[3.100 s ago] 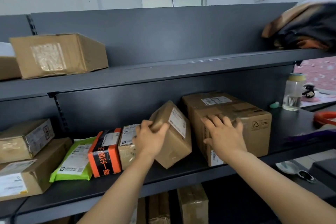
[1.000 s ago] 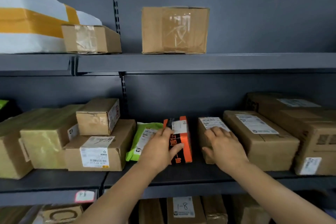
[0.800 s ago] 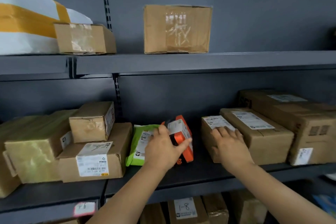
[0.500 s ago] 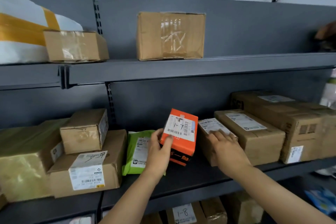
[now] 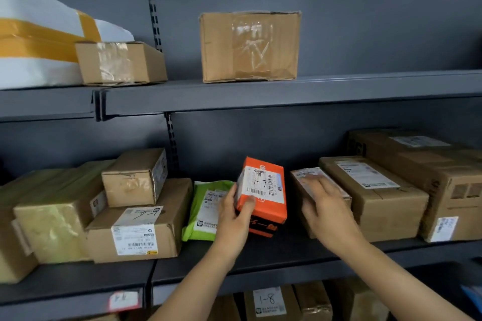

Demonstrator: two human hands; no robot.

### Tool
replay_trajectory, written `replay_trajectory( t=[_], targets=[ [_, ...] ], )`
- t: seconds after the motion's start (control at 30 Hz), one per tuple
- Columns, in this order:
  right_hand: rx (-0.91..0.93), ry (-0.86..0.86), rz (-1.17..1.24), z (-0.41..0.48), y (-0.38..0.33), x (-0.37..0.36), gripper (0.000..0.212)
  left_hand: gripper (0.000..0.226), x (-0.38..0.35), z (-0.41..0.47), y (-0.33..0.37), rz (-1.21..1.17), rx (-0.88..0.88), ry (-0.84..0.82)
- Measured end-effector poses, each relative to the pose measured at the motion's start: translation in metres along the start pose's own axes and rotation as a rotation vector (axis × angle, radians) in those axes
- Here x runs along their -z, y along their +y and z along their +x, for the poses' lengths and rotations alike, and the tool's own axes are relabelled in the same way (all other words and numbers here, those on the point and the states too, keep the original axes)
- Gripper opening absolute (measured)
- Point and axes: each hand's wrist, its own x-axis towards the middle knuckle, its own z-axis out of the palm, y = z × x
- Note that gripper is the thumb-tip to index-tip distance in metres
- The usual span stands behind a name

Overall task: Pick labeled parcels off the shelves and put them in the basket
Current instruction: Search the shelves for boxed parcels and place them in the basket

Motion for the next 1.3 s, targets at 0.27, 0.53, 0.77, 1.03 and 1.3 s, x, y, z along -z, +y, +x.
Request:
replay_trajectory(
  t=[0.27, 0.53, 0.77, 1.03, 1.3],
  targets=[
    [0.223, -0.353, -0.092, -0.006, -0.025, -0.018, 0.072, 0.055, -0.028, -0.014, 0.008, 0.251, 0.075, -0.086],
    [0.230, -0.408, -0.201, -0.003, -0.020, -0.019, 0.065, 0.045, 0.015, -0.021, 0.015, 0.810, -0.272, 0.135],
    [0.160, -0.392, -0.210, 0.000, -0.026, -0.018, 0.068, 0.074, 0.061, 0.000, -0.014, 1.382, 0.022, -0.168],
    [0.158, -0.384, -0.245, -0.003, -0.029, -0.021, 0.069, 0.044, 0.059, 0.004, -0.021, 1.503, -0.044, -0.204],
    [0.161, -0.395, -0.251, -0.003, -0.028, -0.021, 0.070, 0.057, 0.063, -0.002, -0.039, 1.408, -0.165, -0.229]
  ],
)
